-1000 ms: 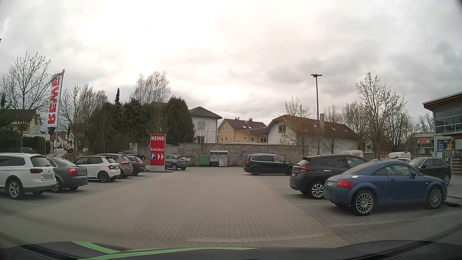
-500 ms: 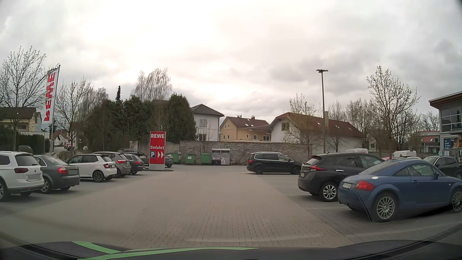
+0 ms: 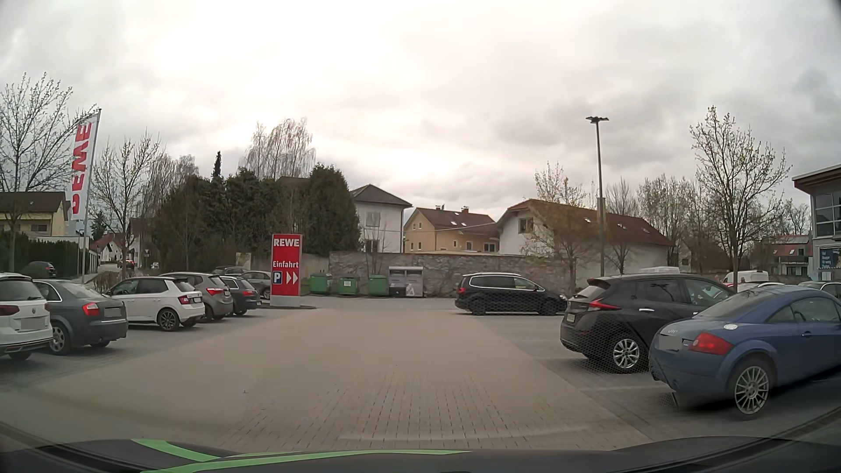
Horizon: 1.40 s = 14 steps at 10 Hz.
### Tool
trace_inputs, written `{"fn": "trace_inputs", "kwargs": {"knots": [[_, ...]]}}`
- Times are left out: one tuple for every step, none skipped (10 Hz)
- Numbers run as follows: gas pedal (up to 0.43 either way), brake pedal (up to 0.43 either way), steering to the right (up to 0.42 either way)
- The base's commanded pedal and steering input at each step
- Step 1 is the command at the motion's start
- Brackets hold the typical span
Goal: Follow the waypoints while adhering to traffic rules and regulations
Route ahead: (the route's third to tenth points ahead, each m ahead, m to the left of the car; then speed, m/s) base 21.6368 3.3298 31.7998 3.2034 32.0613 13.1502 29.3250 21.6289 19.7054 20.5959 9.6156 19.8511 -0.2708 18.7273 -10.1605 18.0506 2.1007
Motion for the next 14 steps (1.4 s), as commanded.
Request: {"fn": "trace_inputs", "kwargs": {"knots": [[0.02, 0.0, -0.032], [0.02, 0.0, -0.03], [0.02, 0.0, -0.027], [0.02, 0.0, -0.024], [0.02, 0.0, -0.023], [0.02, 0.0, -0.021], [0.02, 0.0, -0.02], [0.02, 0.0, -0.019], [0.02, 0.0, -0.017], [0.02, 0.0, -0.015], [0.02, 0.0, -0.014], [0.02, 0.0, -0.013], [0.02, 0.0, -0.012], [0.02, 0.0, -0.01]]}}
